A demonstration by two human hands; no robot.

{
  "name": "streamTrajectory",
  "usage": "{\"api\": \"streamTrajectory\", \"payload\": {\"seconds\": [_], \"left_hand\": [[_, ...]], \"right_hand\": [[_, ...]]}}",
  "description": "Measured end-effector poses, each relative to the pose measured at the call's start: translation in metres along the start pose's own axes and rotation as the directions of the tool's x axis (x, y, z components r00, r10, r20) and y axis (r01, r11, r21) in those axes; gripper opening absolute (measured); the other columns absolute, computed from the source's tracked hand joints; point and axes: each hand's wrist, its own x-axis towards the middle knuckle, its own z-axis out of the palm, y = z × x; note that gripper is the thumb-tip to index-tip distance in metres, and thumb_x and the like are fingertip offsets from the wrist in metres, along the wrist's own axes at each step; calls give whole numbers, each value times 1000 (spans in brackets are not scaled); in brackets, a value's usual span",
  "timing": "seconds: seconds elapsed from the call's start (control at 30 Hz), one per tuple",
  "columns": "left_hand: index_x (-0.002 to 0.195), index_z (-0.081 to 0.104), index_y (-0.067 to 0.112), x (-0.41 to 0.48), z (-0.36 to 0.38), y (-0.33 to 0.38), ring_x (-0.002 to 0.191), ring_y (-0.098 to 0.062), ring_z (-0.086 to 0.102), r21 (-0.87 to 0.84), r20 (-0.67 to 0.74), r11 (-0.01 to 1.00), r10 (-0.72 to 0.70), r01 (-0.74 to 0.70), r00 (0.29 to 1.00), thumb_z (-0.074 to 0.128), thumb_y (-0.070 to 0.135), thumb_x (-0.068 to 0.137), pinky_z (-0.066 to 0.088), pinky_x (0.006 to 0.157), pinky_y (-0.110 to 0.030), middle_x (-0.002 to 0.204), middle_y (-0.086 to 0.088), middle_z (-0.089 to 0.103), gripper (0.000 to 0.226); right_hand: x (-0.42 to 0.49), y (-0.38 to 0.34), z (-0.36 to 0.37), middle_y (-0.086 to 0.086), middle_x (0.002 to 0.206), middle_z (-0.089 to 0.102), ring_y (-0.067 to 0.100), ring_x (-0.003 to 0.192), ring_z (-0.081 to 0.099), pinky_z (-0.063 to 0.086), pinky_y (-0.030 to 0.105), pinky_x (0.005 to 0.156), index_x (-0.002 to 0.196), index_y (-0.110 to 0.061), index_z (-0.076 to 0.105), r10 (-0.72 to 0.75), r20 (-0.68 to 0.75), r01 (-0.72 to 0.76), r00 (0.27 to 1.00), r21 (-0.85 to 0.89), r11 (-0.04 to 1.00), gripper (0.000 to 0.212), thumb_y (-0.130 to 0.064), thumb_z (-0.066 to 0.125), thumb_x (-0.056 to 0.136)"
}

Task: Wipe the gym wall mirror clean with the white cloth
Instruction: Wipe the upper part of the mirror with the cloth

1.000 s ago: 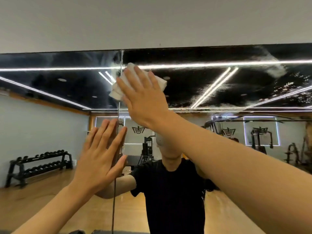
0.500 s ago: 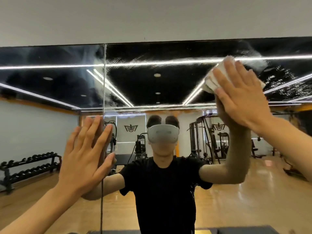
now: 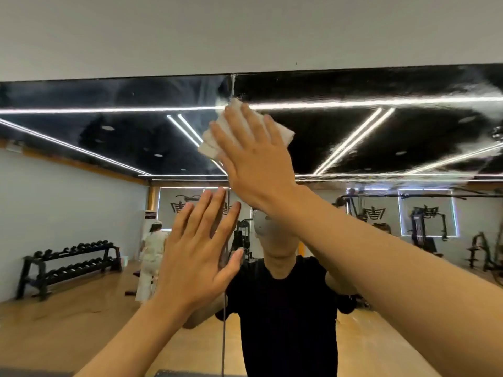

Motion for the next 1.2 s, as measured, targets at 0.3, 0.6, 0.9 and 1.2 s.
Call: {"api": "streamTrajectory", "payload": {"seconds": [0.3,0.6,0.9,1.2], "left_hand": [[168,23,18,-1,0,-3,164,-29,11,-31,-3,999,33,-33,999,40,54,100,5,132,-47,177,-11,11,79],[159,36,13,7,-10,30,152,-44,27,-89,30,988,-124,126,992,47,54,94,28,118,-62,168,-20,23,77],[166,28,20,46,16,201,163,-31,15,-107,19,994,32,-29,999,46,49,96,12,130,-54,175,-13,18,78],[169,18,24,46,19,203,164,-31,11,9,68,1000,14,-14,998,38,51,101,11,131,-54,177,-11,8,76]], "right_hand": [[-71,128,-31,7,177,7,30,163,6,7,56,130,168,-31,18,40,42,-37,998,-61,997,60,-49,19,110],[-107,173,-48,10,176,10,34,162,8,9,57,129,167,-28,20,202,15,-201,979,-37,979,60,-47,21,110],[-111,192,-44,14,175,11,35,161,8,9,58,129,166,-25,26,88,-27,-86,996,70,994,59,-43,27,110],[-155,287,-59,9,176,5,31,162,3,3,55,131,168,-29,18,42,-6,-42,999,45,998,60,-48,20,110]]}}
